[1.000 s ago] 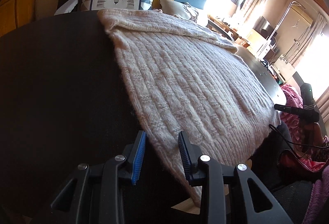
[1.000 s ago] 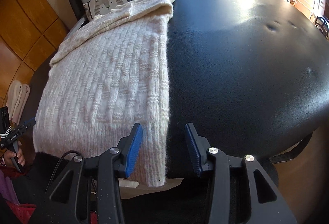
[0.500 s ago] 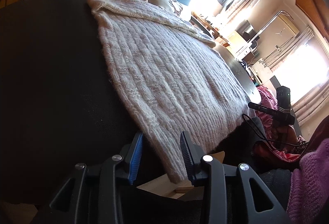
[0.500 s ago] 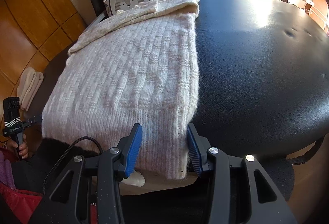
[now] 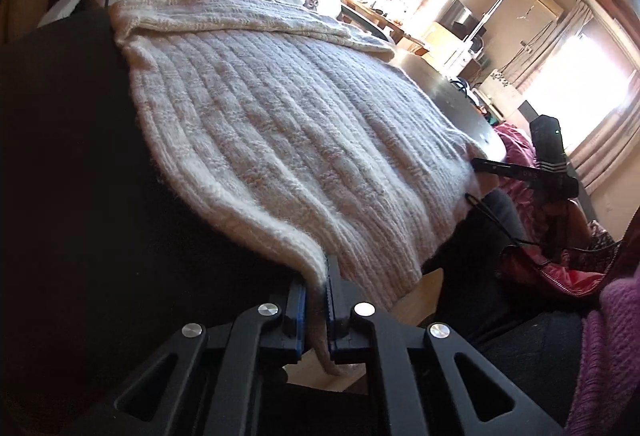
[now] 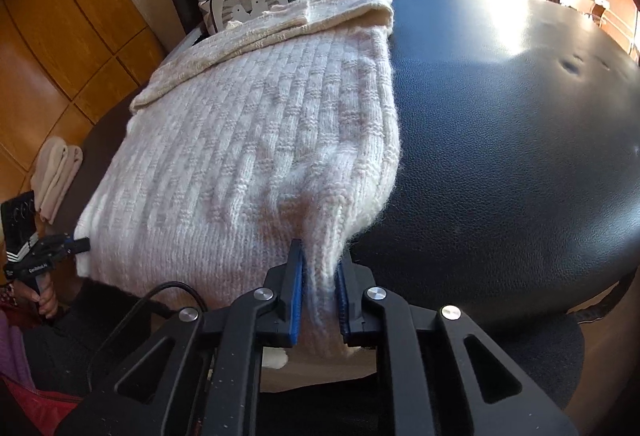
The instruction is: Fold clothes
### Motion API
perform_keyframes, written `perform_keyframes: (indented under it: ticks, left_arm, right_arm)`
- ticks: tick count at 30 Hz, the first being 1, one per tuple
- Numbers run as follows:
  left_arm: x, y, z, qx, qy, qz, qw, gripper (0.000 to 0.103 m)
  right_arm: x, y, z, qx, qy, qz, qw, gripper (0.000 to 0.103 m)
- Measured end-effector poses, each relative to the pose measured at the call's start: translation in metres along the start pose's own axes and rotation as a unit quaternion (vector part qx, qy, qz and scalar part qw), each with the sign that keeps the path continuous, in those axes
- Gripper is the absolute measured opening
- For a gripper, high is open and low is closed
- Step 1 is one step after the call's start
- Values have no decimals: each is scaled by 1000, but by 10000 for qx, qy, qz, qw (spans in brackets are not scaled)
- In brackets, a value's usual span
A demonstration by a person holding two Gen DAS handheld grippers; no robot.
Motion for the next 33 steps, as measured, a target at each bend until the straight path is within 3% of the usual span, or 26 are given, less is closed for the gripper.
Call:
perform_keyframes:
  ticks: [3, 7, 10, 20, 26, 30, 33]
  left_arm:
    - [6, 13, -13, 289, -77, 219, 9993, 6]
    - [1, 44, -30, 890, 199, 597, 9940, 6]
    - [-2, 62, -36, 1185, 312, 648, 9903, 6]
    - [3, 106, -17, 1612, 674, 1240, 9768, 6]
    - [5, 132, -7, 1846, 918, 1601, 9653, 6]
    - [-5, 142, -17, 2122, 1132, 1775, 9543, 6]
    - [-23, 139, -38, 2402, 1352, 1811, 9440, 6]
  right_arm:
    - [7, 6, -11, 174, -425, -399, 9982, 15]
    - [10, 22, -29, 514, -789, -927, 9912, 15]
    - [7, 33, -36, 700, -823, -1237, 9864, 15]
    - [-13, 54, -31, 808, -513, -1948, 9762, 13]
    - [-15, 80, -12, 1063, -736, -2712, 9538, 13]
    - [-15, 88, -19, 1251, -759, -2790, 9491, 13]
    - [-4, 79, -43, 1384, -986, -2720, 9472, 6]
Point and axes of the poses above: each gripper's, at about its wrist camera, not at the fingertips, and y roughly against the way its jaws point, x to its right, z to its underside, the point moved 1 cm from there along -y, roughly the way its jaws point, and after that the axes turned 5 degrees about x, right-handed, at the moved point
